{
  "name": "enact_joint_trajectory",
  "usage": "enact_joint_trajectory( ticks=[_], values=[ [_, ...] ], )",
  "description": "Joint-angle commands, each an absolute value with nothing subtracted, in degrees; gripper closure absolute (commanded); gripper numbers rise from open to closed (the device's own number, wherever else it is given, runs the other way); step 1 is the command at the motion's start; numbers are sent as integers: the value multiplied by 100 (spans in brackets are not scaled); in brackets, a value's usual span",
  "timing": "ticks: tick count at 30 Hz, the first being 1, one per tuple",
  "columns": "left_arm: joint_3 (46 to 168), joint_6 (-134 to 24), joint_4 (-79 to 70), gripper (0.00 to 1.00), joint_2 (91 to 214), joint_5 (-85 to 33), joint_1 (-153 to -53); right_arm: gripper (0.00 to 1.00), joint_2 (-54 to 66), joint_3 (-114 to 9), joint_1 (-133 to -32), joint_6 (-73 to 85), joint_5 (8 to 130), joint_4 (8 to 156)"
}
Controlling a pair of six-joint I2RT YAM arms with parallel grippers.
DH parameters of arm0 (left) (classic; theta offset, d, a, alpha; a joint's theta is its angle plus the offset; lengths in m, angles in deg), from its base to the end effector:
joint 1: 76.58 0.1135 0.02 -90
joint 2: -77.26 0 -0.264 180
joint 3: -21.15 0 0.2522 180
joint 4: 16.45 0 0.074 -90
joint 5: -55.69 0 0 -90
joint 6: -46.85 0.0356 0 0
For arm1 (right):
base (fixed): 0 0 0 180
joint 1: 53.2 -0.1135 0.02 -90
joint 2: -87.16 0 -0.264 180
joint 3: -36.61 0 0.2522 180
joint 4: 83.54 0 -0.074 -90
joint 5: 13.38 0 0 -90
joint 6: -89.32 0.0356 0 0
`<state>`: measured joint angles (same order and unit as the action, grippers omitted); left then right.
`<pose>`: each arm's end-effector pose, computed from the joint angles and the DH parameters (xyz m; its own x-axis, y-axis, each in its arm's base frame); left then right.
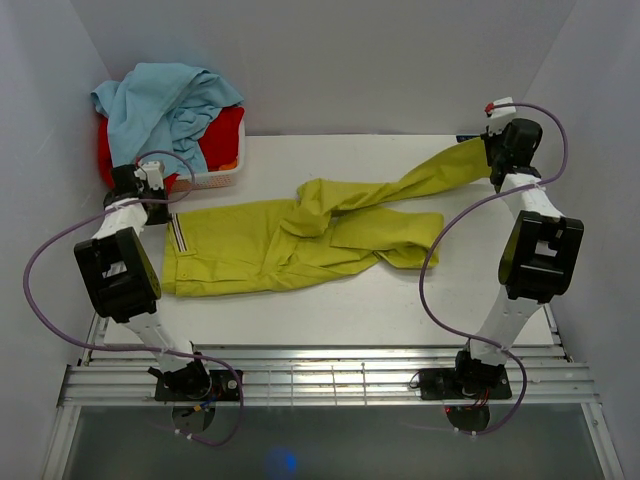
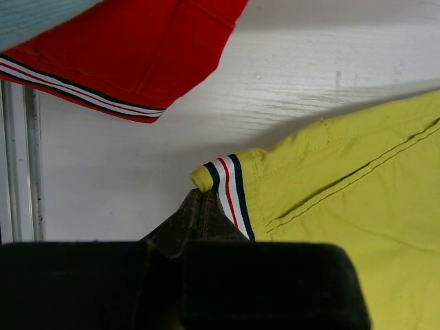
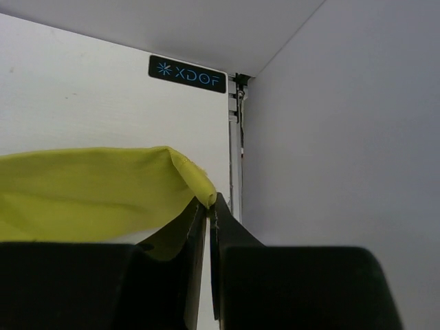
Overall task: Fold and stack the trousers
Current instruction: Flatten the trousers out
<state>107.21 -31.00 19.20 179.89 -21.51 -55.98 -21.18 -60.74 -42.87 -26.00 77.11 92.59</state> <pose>0.3641 0.1284 0.2133 -0.7687 -0.0697 -0.6358 -0.0555 0.9976 -0.0422 0.4491 -0.0822 0.2879 -0.3082 -0.3785 -0.8728 0.0615 0.9076 -0.4154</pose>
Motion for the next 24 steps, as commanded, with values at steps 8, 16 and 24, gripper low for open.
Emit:
enact_joint_trajectory(
  ticks=[8, 16, 24],
  values=[
    [11314, -2715, 1946, 100, 18404, -2508, -5382, 92, -2376, -6828, -3923, -3029, 8092, 9975],
    [11427, -2619, 2042, 100, 18510, -2072, -5285, 92, -2017, -6513, -3589, -3021, 7332, 9598],
    [11797, -2223, 2991, 53, 18704, -575, -5250, 92, -1384, -5609, -3492, -3722, 6528, 8473]
  ],
)
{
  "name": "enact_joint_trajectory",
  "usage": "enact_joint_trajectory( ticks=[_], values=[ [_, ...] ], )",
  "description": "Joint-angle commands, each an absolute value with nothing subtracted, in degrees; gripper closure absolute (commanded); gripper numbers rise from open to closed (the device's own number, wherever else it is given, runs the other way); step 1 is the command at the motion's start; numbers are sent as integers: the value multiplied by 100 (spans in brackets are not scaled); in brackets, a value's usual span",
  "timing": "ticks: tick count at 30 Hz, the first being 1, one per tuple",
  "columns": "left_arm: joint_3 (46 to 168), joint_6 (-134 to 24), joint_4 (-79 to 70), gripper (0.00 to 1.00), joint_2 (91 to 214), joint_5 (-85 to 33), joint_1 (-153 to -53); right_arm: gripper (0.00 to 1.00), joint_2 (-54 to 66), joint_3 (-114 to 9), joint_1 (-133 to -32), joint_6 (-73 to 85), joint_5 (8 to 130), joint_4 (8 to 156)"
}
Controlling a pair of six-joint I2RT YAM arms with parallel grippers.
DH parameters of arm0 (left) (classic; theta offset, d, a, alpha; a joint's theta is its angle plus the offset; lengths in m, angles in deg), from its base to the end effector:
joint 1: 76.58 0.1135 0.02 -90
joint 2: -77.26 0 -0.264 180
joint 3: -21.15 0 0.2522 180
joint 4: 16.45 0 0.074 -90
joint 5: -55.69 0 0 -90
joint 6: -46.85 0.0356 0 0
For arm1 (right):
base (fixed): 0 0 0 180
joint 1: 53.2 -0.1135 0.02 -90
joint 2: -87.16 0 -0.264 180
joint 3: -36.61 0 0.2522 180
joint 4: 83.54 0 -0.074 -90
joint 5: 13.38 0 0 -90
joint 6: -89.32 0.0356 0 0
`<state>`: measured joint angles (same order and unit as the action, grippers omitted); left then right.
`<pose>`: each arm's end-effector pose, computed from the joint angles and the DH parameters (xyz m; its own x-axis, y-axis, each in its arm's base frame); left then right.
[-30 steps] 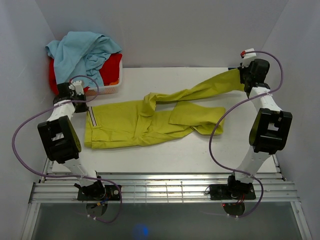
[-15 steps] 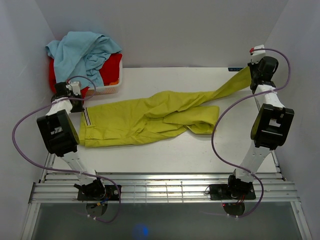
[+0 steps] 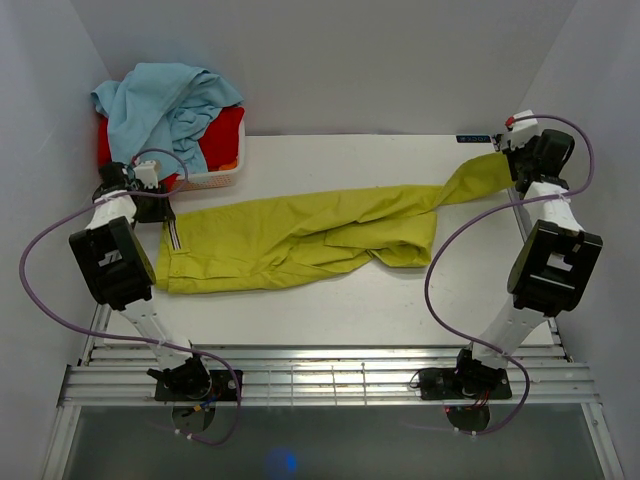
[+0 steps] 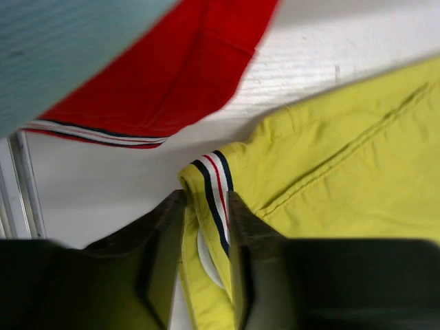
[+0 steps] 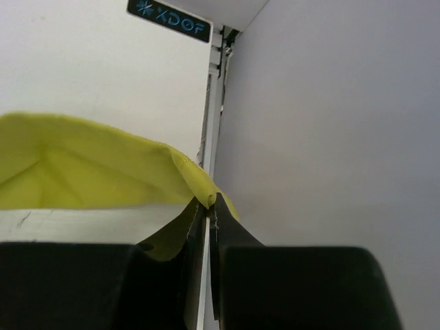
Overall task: Fold and stack the trousers
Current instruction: Flatten the trousers out
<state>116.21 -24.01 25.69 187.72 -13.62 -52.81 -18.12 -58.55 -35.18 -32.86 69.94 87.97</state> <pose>0.3831 0.1550 0.2033 -0.7962 -0.0155 -0.6048 0.0609 0.9925 -0.1057 0.4211 -0.1326 0.2890 -0.3647 -0.4376 -0.8219 0.0097 0.8808 -0.4733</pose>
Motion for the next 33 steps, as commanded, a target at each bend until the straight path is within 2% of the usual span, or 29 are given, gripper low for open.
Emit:
enact_joint_trajectory(
  ticks=[1, 4, 6, 7, 9, 11, 12, 14, 15, 18, 21, 23, 26, 28, 31, 33],
  values=[
    [11797, -2231, 3000, 46, 18678, -531, -5215, 92, -1392, -5564, -3501, -3785, 6493, 8280],
    [11832, -2275, 3035, 35, 18634, -346, -5162, 92, -1567, -5572, -3501, -3865, 6667, 8015],
    [11850, -2276, 3131, 32, 18546, -163, -5136, 92, -1899, -5782, -3492, -3873, 6782, 7770],
    [11850, -2241, 3184, 19, 18502, -127, -5110, 90, -2050, -6175, -3492, -3882, 6861, 7307],
    [11876, -1996, 3491, 2, 18326, 66, -5065, 70, -2461, -6712, -3501, -3882, 6949, 6664],
    [11859, -1854, 3781, 2, 18108, 154, -4952, 60, -2596, -7311, -3492, -3812, 7108, 5962],
    [11850, -1767, 3913, 2, 18045, 198, -4908, 47, -2526, -7382, -3492, -3829, 7108, 5801],
    [11867, -1293, 4464, 2, 17931, 444, -4750, 33, -2281, -7234, -3483, -3943, 6951, 5494],
    [11885, -1100, 4694, 2, 17835, 488, -4723, 31, -1923, -7120, -3483, -3996, 6863, 5388],
    [11745, -327, 5441, 2, 17562, 594, -4565, 31, -1211, -6742, -3518, -4382, 6336, 4740],
    [11403, 447, 6022, 2, 17333, 498, -4503, 35, -595, -6523, -3650, -4873, 5537, 3809],
    [11035, 738, 6077, 2, 17061, 332, -4503, 36, -164, -6059, -4052, -5041, 5175, 3516],
    [10682, 906, 5954, 2, 16876, 252, -4503, 37, 242, -5285, -5132, -4920, 5463, 3899],
    [10646, 897, 5883, 2, 16893, 252, -4494, 36, 506, -4493, -6034, -4665, 6040, 4757],
    [10646, 775, 5725, 2, 17077, 287, -4512, 36, 305, -4087, -6855, -4411, 6780, 5201],
    [10672, 652, 5664, 2, 17253, 313, -4520, 37, 25, -4034, -7051, -4287, 6967, 5404]
  ],
)
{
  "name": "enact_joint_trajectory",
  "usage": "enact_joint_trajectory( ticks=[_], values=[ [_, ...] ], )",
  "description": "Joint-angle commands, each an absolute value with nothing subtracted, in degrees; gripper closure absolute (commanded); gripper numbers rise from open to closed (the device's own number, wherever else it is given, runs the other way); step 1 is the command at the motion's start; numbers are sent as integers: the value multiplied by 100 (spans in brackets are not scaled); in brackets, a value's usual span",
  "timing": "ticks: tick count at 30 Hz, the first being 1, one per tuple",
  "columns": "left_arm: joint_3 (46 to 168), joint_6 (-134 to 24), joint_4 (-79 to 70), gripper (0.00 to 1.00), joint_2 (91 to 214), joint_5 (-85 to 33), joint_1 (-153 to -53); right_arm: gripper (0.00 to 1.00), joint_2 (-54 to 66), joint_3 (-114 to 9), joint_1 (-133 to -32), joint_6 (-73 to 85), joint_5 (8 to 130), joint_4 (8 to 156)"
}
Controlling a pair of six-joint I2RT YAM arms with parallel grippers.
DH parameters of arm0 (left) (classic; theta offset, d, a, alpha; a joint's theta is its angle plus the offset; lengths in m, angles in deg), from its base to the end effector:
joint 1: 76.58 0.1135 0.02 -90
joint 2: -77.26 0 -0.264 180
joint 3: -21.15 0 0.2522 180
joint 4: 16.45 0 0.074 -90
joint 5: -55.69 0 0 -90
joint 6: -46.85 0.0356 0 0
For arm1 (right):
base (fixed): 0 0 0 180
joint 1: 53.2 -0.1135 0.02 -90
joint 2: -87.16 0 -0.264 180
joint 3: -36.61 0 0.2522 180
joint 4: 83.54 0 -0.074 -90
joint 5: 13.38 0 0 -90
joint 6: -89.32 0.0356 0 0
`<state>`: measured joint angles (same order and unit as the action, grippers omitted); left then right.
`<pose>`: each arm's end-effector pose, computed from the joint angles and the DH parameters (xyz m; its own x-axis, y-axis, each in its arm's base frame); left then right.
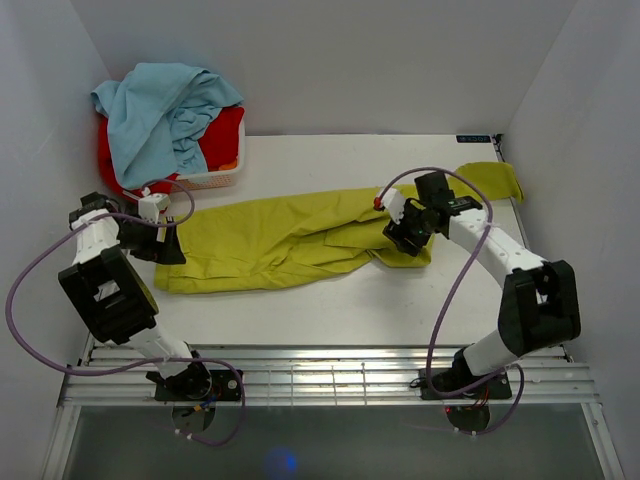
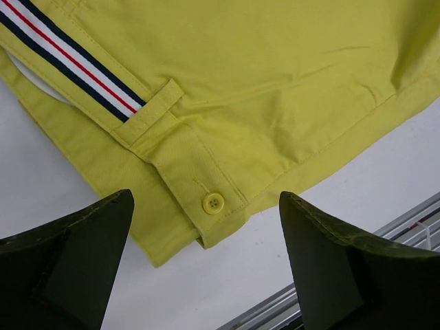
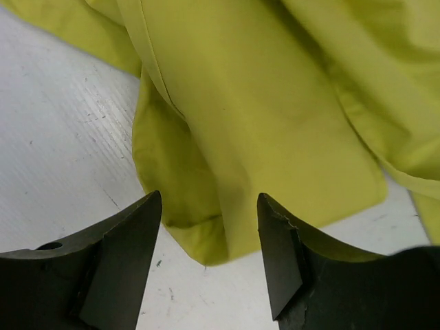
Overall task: Fold and stack the trousers
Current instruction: Flatten the trousers out
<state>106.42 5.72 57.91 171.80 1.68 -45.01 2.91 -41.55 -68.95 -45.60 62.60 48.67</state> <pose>0.2676 0.1399 0.2339 -0.8342 0.2027 -0.5129 0.3957 0.8678 -0.3006 0.2944 0.0920 0.2617 -0.2675 -0.7873 -0.5556 -0.8328 0.4789 -0.2777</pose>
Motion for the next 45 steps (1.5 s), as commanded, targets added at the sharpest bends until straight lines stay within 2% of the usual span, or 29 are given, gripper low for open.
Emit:
enact_joint_trajectory(
  ticks=[1, 5, 8, 10, 11, 12, 13, 14, 15, 17, 18, 21, 22, 26, 28, 31, 32, 34, 36, 39, 45],
  values=[
    [10655, 608, 5533, 3, 17288, 304, -4538, 37, -55, -3956, -7173, -4182, 7150, 5509],
    [10479, 511, 5154, 3, 17368, 182, -4626, 36, -275, -3534, -7411, -4303, 7582, 6228],
    [10286, 327, 4698, 5, 17464, -64, -4775, 39, -424, -3270, -7482, -4444, 8126, 6590],
    [10137, 160, 4304, 9, 17570, -361, -4872, 57, -478, -3234, -7473, -4506, 8434, 6749],
    [10101, 116, 4197, 15, 17622, -468, -4898, 69, -452, -3252, -7465, -4489, 8522, 6732],
    [10075, 63, 4100, 19, 17762, -574, -4933, 85, -408, -3269, -7421, -4489, 8628, 6644],
    [10083, -59, 3925, 23, 17842, -679, -4933, 91, -329, -3287, -7395, -4471, 8646, 6565],
    [10109, -130, 3853, 29, 17929, -872, -4933, 92, -154, -3313, -7342, -4454, 8664, 6460],
    [10144, -192, 3809, 43, 18026, -978, -4933, 92, -66, -3426, -7289, -4410, 8568, 6328],
    [10232, -341, 3660, 56, 18264, -1250, -4933, 92, 162, -3611, -6965, -4322, 8453, 5802],
    [10259, -377, 3625, 66, 18325, -1295, -4933, 92, 216, -3821, -6668, -4313, 8331, 5600],
    [10408, -482, 3598, 78, 18536, -1383, -4933, 92, 418, -4252, -5913, -4357, 8050, 4966],
    [10443, -509, 3589, 87, 18572, -1383, -4933, 92, 445, -4376, -5718, -4426, 7962, 4652],
    [10593, -597, 3633, 97, 18625, -1270, -4933, 92, 384, -5026, -4803, -4515, 7443, 3790],
    [10733, -536, 3834, 95, 18520, -840, -4925, 92, 331, -5176, -4600, -4550, 7276, 3507],
    [10996, -64, 4490, 63, 18055, 176, -4863, 92, 296, -5115, -4538, -4515, 7065, 3313],
    [11093, 148, 4721, 43, 17923, 442, -4846, 92, 217, -5115, -4538, -4410, 7012, 3269],
    [11286, 849, 5334, 22, 17422, 821, -4784, 92, 120, -5150, -4538, -4287, 6933, 3111],
    [11270, 1422, 5662, 18, 17053, 937, -4784, 92, -3, -5150, -4512, -4138, 6880, 3066],
    [10753, 2766, 6032, 18, 16254, 508, -4775, 92, -73, -5115, -4468, -3997, 6801, 3075],
    [8662, 4649, 5191, 21, 14838, -363, -4758, 92, -47, -5071, -4380, -3900, 6704, 3093]
  ],
)
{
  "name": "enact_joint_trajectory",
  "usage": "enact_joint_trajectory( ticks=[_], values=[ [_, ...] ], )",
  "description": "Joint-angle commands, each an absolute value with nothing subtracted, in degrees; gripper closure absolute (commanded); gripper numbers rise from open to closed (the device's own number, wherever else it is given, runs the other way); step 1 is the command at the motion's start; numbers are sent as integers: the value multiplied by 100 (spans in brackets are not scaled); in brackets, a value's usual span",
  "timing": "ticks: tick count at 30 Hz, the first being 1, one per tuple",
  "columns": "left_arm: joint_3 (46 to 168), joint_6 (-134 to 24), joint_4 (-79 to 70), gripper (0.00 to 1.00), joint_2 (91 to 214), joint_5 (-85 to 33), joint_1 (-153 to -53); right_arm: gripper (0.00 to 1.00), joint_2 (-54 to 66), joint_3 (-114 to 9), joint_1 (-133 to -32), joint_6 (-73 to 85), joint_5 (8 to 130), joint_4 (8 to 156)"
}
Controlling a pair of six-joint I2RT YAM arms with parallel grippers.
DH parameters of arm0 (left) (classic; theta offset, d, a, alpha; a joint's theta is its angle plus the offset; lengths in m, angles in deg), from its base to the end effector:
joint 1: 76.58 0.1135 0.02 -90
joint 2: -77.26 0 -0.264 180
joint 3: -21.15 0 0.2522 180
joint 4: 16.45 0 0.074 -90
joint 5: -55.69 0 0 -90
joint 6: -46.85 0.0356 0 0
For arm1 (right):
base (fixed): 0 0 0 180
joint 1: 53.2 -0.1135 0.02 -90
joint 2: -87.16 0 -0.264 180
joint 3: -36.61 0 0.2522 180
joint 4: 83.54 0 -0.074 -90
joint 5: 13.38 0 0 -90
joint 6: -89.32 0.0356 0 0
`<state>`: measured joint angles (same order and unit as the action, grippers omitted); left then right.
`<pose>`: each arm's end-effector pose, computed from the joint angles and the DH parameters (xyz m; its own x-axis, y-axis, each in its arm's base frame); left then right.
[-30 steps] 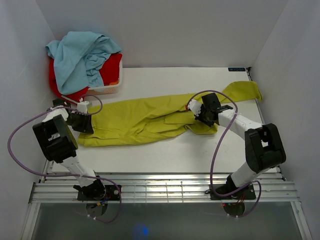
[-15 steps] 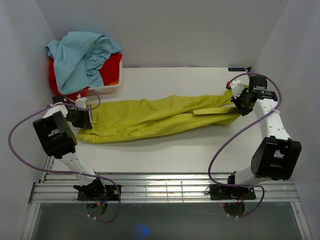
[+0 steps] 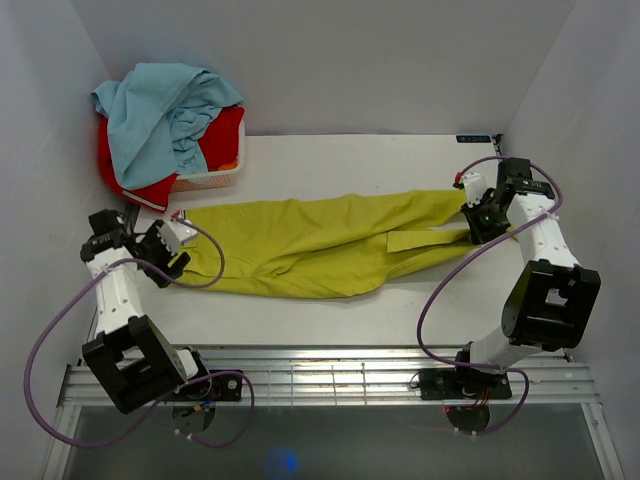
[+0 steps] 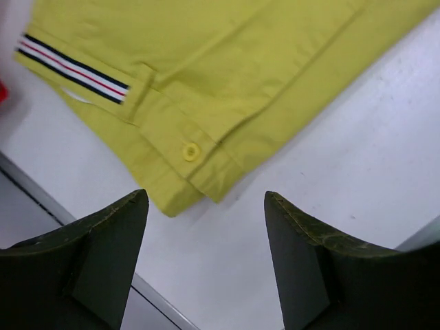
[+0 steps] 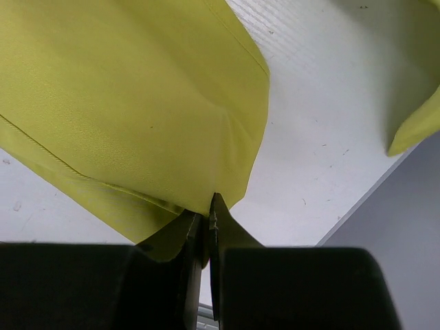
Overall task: Fold and stack the trousers
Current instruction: Flatten the trousers out
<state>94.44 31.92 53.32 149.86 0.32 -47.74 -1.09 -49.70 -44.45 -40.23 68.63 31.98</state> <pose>0.2113 0.0933 0.2720 -0.4226 0.6749 -0.6049 0.7341 0.6463 0.2083 0.3049 -0.0419 0.2687 -0.7594 -0.5211 -0.3896 -0.5030 0.8500 -0.1565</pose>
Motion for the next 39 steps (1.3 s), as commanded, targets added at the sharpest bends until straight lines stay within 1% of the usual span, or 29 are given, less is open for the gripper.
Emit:
enact_joint_trajectory(
  ticks=[1, 3, 7, 10, 14, 15, 17, 18, 22, 24, 25, 28, 32, 33, 34, 36, 37, 39],
  values=[
    [8494, 4781, 4867, 22, 14758, -364, -4758, 92, -38, -5062, -4371, -3891, 6704, 3101],
    [8265, 5105, 4697, 23, 14792, -233, -4758, 92, -30, -5080, -4345, -3873, 6721, 3093],
    [8229, 5625, 4522, 25, 15196, -127, -4749, 92, 6, -5097, -4309, -3856, 6730, 3066],
    [7993, 6002, 4039, 26, 15425, -292, -4758, 92, 32, -5089, -4283, -3856, 6739, 3075],
    [7519, 6468, 3484, 33, 15469, -530, -4758, 92, 32, -5001, -4248, -3821, 6739, 3066],
    [7421, 6565, 3414, 40, 15461, -609, -4758, 92, 49, -4983, -4230, -3812, 6748, 3066],
    [7202, 6785, 3317, 51, 15373, -811, -4758, 92, 120, -4931, -4213, -3812, 6774, 3066],
    [7166, 6830, 3386, 59, 15338, -821, -4740, 92, 146, -4896, -4195, -3812, 6800, 3066],
    [7349, 6787, 3764, 76, 15110, -497, -4687, 92, 260, -4886, -4151, -3803, 6792, 3066],
    [7700, 6593, 4131, 84, 15091, -242, -4687, 92, 304, -4939, -4134, -3803, 6783, 3049],
    [7875, 6532, 4343, 92, 15100, -145, -4687, 92, 348, -4983, -4116, -3803, 6783, 3040],
    [8754, 6260, 5204, 100, 15205, 242, -4679, 92, 366, -5289, -4028, -3751, 6722, 3031],
    [10159, 5733, 6128, 100, 15758, 883, -4679, 92, 7, -5975, -3984, -3567, 6765, 3022],
    [10484, 5453, 6181, 100, 16177, 1024, -4705, 92, -134, -6159, -3984, -3505, 6818, 3014],
    [11201, 4667, 6182, 100, 16468, 1199, -4740, 92, -492, -6361, -3984, -3426, 6853, 3022],
    [11969, 3890, 6104, 100, 17145, 1218, -4915, 92, -933, -7038, -3993, -3215, 6984, 3022],
    [12625, 2920, 5929, 100, 17783, 1079, -4994, 92, -1413, -7266, -3984, -3153, 7020, 3031],
    [13096, 2009, 5299, 100, 18315, 912, -5240, 92, -1926, -7917, -3984, -2960, 7047, 2944]
  ],
)
